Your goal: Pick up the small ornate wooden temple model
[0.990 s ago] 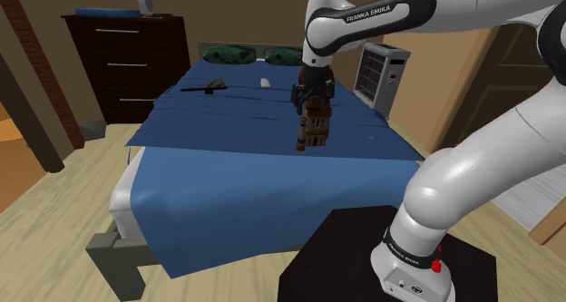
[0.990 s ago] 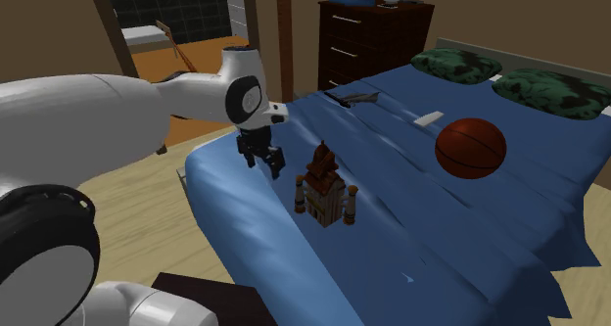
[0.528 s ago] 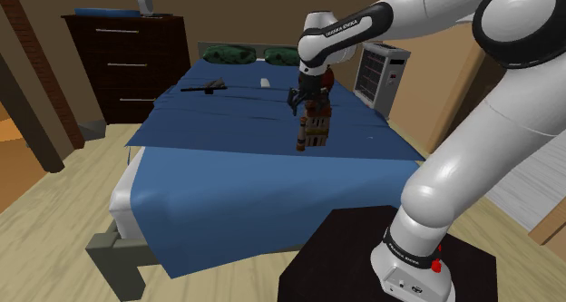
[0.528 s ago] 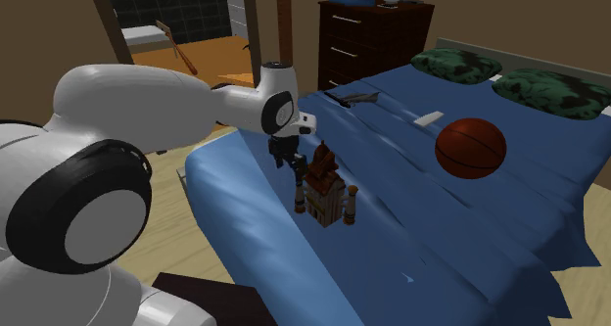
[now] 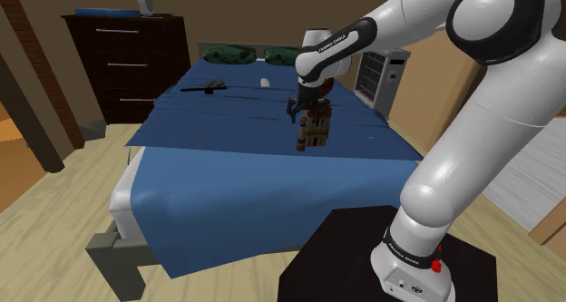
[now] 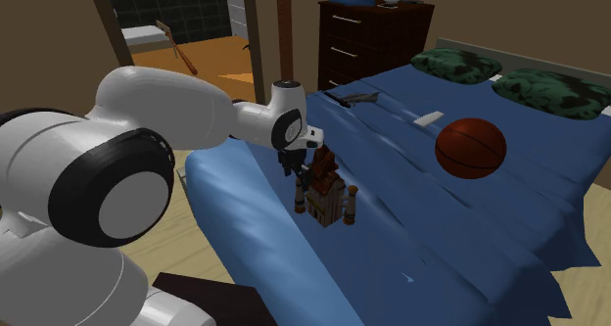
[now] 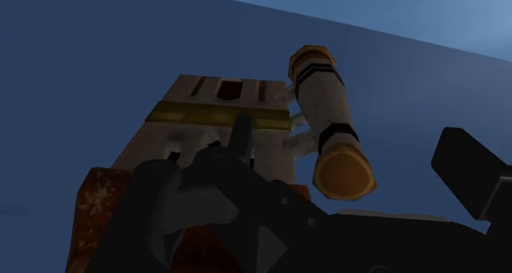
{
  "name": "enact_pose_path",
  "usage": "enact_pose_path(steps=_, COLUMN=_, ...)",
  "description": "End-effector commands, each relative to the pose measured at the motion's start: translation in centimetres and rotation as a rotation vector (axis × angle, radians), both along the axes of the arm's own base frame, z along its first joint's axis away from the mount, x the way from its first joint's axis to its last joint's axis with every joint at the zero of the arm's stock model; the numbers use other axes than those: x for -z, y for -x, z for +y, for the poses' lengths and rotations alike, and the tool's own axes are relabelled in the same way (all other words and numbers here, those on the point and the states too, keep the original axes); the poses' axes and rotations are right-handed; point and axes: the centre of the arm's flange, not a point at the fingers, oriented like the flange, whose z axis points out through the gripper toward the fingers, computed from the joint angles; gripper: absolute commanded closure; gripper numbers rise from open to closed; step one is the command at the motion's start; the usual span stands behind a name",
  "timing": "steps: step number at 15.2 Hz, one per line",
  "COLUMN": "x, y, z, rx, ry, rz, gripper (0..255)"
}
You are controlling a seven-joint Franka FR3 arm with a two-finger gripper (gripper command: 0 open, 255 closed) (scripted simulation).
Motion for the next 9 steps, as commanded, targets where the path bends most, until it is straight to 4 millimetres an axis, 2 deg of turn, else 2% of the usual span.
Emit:
enact_pose_path(steps=1, x=0.79, y=0.06, z=0.08, rx=0.0, ry=0.0, rz=-0.001, gripper=0)
enact_pose_path(steps=3, x=0.79, y=0.05, z=0.08, rx=0.0, ry=0.0, rz=-0.001, gripper=0)
enact_pose_path(steps=4, x=0.78, y=0.03, z=0.07, rx=0.0, ry=0.0, rz=-0.001, gripper=255)
enact_pose_path(steps=9, x=0.78, y=0.03, z=0.06, rx=0.0, ry=0.0, rz=-0.001, gripper=255)
